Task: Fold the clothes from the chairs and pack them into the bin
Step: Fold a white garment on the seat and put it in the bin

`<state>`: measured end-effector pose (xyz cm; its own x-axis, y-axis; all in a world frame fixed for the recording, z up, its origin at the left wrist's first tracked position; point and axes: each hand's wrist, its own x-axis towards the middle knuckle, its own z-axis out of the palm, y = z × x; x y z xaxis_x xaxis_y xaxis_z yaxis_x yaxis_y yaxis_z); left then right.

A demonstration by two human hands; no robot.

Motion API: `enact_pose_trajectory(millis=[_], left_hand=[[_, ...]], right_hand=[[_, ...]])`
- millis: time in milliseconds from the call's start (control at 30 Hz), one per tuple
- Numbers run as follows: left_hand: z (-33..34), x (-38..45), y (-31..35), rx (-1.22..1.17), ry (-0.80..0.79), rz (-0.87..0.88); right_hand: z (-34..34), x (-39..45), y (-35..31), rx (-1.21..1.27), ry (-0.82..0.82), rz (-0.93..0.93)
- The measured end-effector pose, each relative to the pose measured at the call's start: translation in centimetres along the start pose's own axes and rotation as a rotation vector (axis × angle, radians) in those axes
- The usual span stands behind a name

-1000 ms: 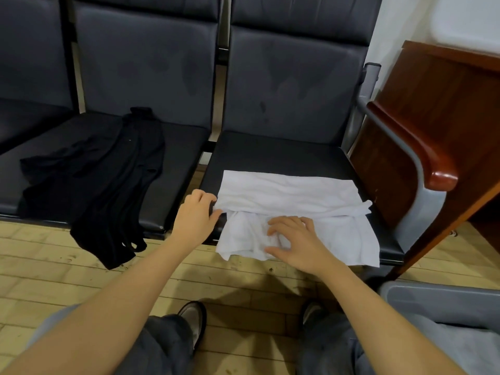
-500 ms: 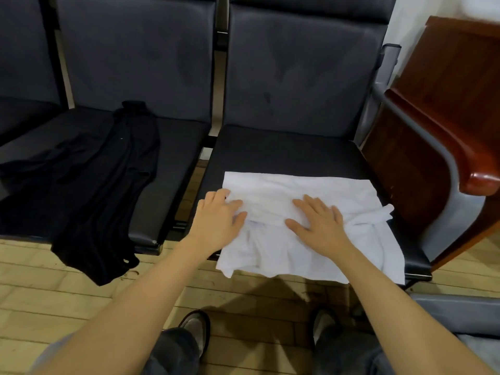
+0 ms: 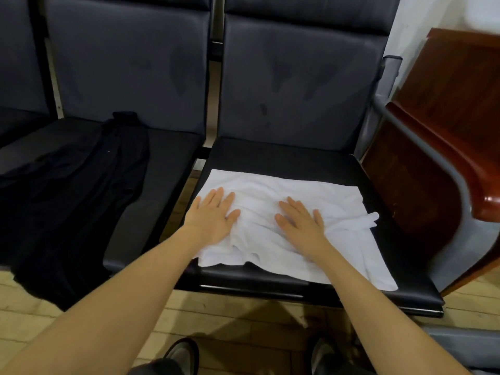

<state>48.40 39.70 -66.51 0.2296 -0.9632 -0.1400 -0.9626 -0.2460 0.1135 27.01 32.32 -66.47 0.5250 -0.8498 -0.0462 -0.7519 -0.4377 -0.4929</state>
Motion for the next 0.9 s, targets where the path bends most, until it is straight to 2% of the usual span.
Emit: enact_pose_trajectory(millis=[100, 200, 300, 400, 533, 600, 700, 800, 900], left_hand=[[-0.4, 0.5, -0.9, -0.015, 0.008, 0.039], [-0.2, -0.5, -1.5, -0.165, 0.247, 0.051], [0.3, -1.6, -2.3, -0.308, 0.323, 0.025], [1.1, -1.9, -3.0, -0.488, 0.403, 0.024], [1.0, -1.8, -2.5, -0.585, 0.475, -0.031], [0.4, -1.6, -2.2, -0.592, 0.508, -0.059], [-0.9, -1.5, -2.1, -0.552, 0.645, -0.045], [-2.7, -2.0, -1.9, -0.536, 0.763, 0.052], [-3.9, -2.7, -2.0, -0.418, 0.853, 0.129]], right_hand=[[-1.3, -0.6, 1.3, 0.036, 0.168, -0.068], [-3.8, -1.8, 3.8, -0.007, 0.328, 0.009], [-5.6, -3.0, 6.0, 0.032, 0.305, 0.089], [-5.4, -3.6, 7.3, -0.01, 0.258, 0.082], [-5.3, -2.7, 7.7, -0.009, 0.359, 0.11], [-5.6, -2.6, 7.3, 0.106, 0.419, 0.088], [-6.1, -3.0, 6.1, 0.372, 0.51, 0.022], [-6.5, -3.1, 5.3, 0.381, 0.575, -0.023], [-7.1, -3.5, 5.0, 0.302, 0.57, -0.027]])
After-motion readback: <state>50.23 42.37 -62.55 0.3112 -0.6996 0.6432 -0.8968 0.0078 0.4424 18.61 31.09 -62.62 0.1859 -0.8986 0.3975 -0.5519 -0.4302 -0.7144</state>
